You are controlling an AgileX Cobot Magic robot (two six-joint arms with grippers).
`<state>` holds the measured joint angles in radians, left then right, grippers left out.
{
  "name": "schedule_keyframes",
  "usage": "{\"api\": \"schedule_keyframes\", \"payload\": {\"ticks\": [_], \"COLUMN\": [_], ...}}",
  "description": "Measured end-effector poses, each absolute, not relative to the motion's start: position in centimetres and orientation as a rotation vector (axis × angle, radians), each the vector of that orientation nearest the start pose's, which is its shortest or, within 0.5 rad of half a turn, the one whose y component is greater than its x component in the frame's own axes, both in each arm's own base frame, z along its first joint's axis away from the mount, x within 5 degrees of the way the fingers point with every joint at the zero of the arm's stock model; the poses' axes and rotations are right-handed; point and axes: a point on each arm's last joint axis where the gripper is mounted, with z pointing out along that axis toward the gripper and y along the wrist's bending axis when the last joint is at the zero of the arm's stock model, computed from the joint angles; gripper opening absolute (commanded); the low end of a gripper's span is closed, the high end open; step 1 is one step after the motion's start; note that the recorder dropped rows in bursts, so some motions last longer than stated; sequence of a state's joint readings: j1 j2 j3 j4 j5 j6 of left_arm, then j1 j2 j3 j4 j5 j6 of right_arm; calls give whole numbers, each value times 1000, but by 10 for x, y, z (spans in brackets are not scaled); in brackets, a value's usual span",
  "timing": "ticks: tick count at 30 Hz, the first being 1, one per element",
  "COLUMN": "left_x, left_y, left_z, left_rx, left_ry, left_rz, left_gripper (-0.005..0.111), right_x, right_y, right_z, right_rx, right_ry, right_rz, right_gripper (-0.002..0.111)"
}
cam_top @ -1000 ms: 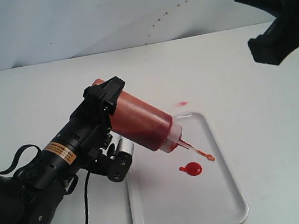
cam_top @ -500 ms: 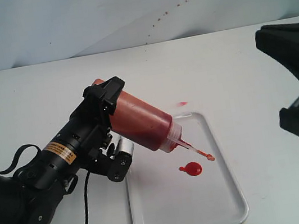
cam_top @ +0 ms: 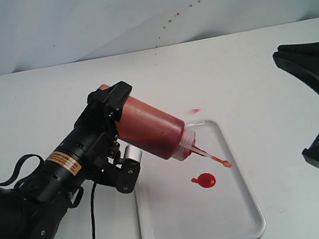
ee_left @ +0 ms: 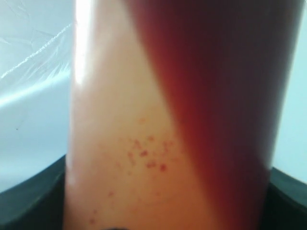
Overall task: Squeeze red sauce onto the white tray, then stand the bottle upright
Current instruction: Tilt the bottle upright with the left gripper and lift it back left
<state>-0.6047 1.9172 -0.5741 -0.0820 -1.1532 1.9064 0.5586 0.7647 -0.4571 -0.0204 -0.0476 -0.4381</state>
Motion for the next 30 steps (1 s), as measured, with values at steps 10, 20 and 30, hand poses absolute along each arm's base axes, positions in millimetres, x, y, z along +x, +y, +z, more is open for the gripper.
{"api": "schedule_keyframes", "payload": {"ticks": [10, 20, 30], "left_x": [268, 268, 269], "left_y": [-177, -177, -177], "left_z": [134, 135, 135], "left_rx": [1643, 1547, 1407], "left_ry": [667, 805, 977], "left_rz": [974, 839, 653], "left_gripper": [0, 0, 0], "right_x": [137, 137, 137], "right_y": [86, 86, 86], "right_z": [297, 297, 297], "right_rx": [-834, -835, -824], "right_ry": [1532, 1534, 1543], "right_rz": [88, 88, 99], "right_gripper": [0, 0, 0]}}
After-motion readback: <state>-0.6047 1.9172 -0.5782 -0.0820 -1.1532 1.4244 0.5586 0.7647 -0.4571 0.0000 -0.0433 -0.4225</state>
